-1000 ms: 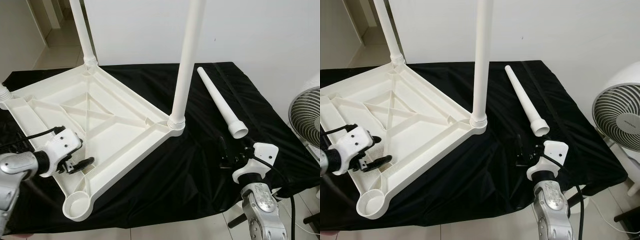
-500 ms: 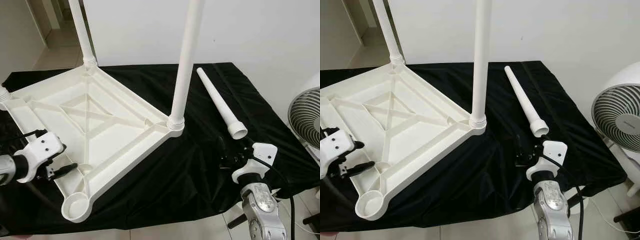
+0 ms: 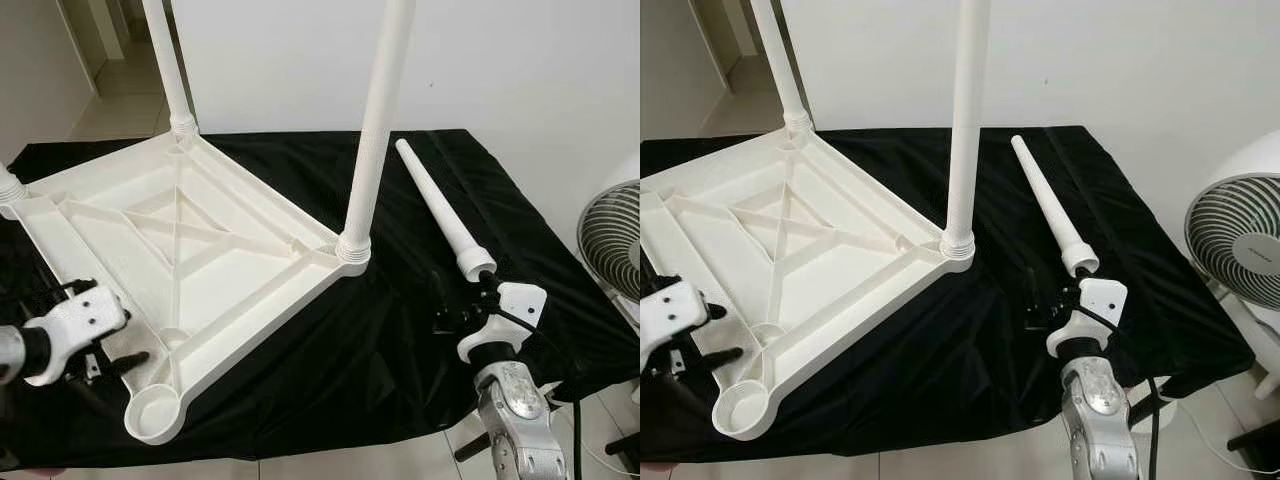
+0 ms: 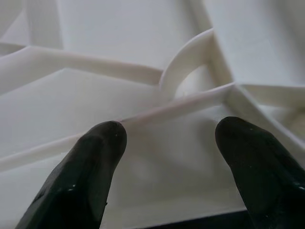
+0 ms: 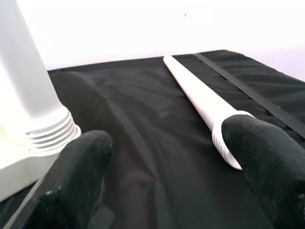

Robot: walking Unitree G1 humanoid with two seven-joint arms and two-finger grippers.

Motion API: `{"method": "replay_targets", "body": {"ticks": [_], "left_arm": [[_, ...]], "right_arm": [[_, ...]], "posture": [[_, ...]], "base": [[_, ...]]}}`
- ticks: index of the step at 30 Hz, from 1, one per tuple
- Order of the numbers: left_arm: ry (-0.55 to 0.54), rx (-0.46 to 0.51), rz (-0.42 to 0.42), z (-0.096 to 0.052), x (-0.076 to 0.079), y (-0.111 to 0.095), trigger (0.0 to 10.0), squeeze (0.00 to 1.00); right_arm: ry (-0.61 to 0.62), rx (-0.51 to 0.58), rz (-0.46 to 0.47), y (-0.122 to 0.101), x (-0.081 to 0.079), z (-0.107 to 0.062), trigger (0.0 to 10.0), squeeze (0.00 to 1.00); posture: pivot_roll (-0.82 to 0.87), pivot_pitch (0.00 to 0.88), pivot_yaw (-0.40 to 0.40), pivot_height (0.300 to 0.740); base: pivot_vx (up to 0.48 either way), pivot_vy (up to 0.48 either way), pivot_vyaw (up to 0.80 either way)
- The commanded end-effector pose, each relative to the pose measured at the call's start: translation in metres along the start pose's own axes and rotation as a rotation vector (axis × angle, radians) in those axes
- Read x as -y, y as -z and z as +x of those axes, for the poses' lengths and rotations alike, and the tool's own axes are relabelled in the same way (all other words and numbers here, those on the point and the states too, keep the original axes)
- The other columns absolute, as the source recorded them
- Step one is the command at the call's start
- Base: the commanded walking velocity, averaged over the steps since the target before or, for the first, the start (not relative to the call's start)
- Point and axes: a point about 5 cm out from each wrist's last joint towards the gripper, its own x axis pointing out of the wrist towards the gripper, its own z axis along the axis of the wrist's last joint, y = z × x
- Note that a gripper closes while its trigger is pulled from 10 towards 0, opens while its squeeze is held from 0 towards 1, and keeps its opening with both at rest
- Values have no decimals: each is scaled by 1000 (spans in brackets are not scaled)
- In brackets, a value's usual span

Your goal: Building children table

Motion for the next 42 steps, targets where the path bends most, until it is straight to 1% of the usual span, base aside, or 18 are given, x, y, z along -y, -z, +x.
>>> {"method": "replay_targets", "body": {"ticks": [1, 3, 5, 6, 8, 9, 11, 12, 14, 17, 24, 28, 30, 31, 32, 36, 39, 42], "left_arm": [[47, 3, 21, 8, 8, -2, 10000, 0], [56, 7, 23, 10, 10, -3, 10000, 0], [76, 23, 39, 19, 12, -7, 10000, 0], [76, 23, 39, 19, 12, -7, 10000, 0], [89, 55, 54, 32, 15, -14, 10000, 0], [89, 55, 54, 32, 15, -14, 10000, 0], [86, 91, 60, 43, 14, -23, 10000, 0], [86, 91, 60, 43, 14, -23, 10000, 0], [75, 127, 63, 53, 13, -32, 10000, 0], [78, 152, 70, 59, 14, -39, 10000, 0], [87, 177, 93, 61, 12, -47, 10000, 0], [111, 183, 111, 66, 13, -50, 10000, 0], [148, 182, 128, 74, 16, -52, 10000, 0], [148, 182, 128, 74, 16, -52, 10000, 0], [168, 177, 135, 79, 18, -52, 10000, 0], [199, 172, 145, 87, 20, -53, 10000, 0], [229, 152, 129, 93, 18, -51, 10000, 0], [249, 142, 117, 95, 14, -50, 10000, 0]], "right_arm": [[-14, -19, 9, 1, -2, 2, 10000, 0], [-16, -20, 11, 0, -2, 3, 10000, 0], [-16, -15, 10, -3, -2, 7, 10000, 0], [-16, -15, 10, -3, -2, 7, 10000, 0], [-12, -3, 6, -8, -1, 9, 10000, 0], [-12, -3, 6, -8, -1, 9, 10000, 0], [3, 5, 5, -10, 1, 9, 10000, 0], [3, 5, 5, -10, 1, 9, 10000, 0], [14, 5, 6, -10, 1, 6, 10000, 0], [23, -1, 5, -10, 1, 3, 10000, 0], [42, -15, -2, -8, 5, -3, 10000, 0], [42, -18, -1, -8, 5, -3, 10000, 0], [40, -19, -5, -9, 6, -2, 10000, 0], [40, -19, -5, -9, 6, -2, 10000, 0], [42, -18, -7, -10, 7, -2, 10000, 0], [49, -18, -12, -11, 9, -4, 10000, 0], [56, -18, -13, -12, 8, -6, 10000, 0], [58, -20, -13, -12, 8, -7, 10000, 0]], "posture": [[32, 73, 14, 740], [32, 73, 14, 740], [4, 89, 37, 740], [4, 89, 37, 740], [-6, 94, 44, 740], [-6, 94, 44, 740], [-25, 105, 57, 740], [-25, 105, 57, 740], [-34, 109, 61, 740], [-47, 113, 66, 740], [-52, 119, 68, 740], [-52, 119, 67, 740], [-60, 125, 76, 740], [-60, 125, 76, 740], [-63, 127, 77, 740], [-71, 129, 84, 740], [-76, 131, 90, 740], [-79, 134, 93, 740]], "base": [[0, 0, 0], [0, 0, 0], [0, 0, 0], [0, 0, 0], [0, 0, 0], [0, 0, 0], [0, 0, 0], [0, 0, 0], [0, 0, 0], [0, 0, 0], [0, 0, 0], [0, 0, 0], [0, 0, 0], [0, 0, 0], [0, 0, 0], [0, 0, 0], [0, 0, 0], [0, 0, 0]]}}
